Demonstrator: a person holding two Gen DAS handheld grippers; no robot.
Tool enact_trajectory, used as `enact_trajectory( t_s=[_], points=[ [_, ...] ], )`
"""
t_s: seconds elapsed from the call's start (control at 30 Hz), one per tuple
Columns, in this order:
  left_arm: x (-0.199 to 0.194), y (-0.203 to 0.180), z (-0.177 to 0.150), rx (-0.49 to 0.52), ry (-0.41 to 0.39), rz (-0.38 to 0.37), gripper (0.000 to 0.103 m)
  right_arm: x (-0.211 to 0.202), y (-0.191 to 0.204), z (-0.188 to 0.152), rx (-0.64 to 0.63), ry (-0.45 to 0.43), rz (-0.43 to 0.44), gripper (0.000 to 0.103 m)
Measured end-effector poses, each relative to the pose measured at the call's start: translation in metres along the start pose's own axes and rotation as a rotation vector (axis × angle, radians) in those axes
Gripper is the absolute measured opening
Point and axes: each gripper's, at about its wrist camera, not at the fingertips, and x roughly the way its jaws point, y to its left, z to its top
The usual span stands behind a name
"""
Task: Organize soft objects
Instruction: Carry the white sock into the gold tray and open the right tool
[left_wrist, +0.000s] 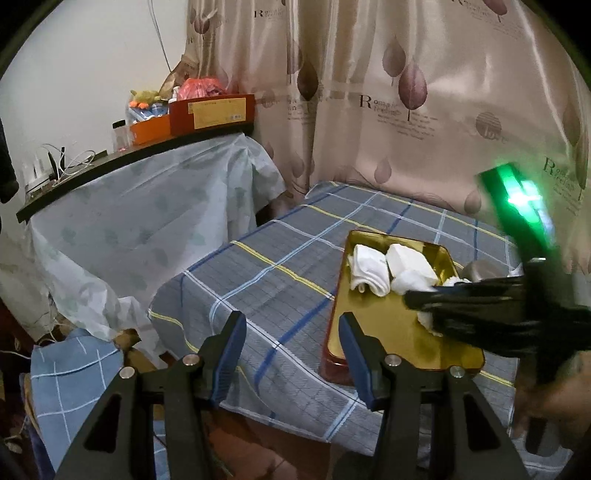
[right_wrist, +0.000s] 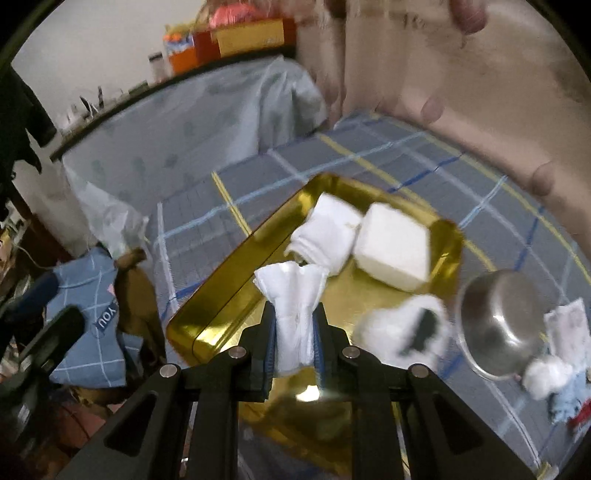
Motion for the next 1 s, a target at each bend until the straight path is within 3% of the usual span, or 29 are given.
enact_trajectory(
  t_s=[0.23, 0.4, 0.73, 0.87, 1.0],
  points=[
    [0.011, 0.006, 0.0, -0.021, 0.05, -0.027, 0.053, 0.052, 0.011, 0.013, -0.011, 0.134, -0.005, 0.016],
    [0.013, 0.006, 0.0, -0.022, 0.058, -0.033, 0.053, 0.069, 0.016, 0.02, -0.034, 0.172, -0.018, 0.017],
    [0.019, 0.003, 0.0, -0.006, 0.084, -0.028, 0.053, 0.071, 0.011, 0.028, 0.008, 0.138, 0.015, 0.026],
    [0.022, 0.001, -0.001, 0.007, 0.096, -0.028, 0.053, 0.061, 0.006, 0.027, 0.037, 0.082, 0.052, 0.044],
    [0.021, -0.003, -0.003, 0.027, 0.094, -0.024, 0.053, 0.057, 0.005, 0.028, 0.045, 0.07, 0.046, 0.044]
  ],
)
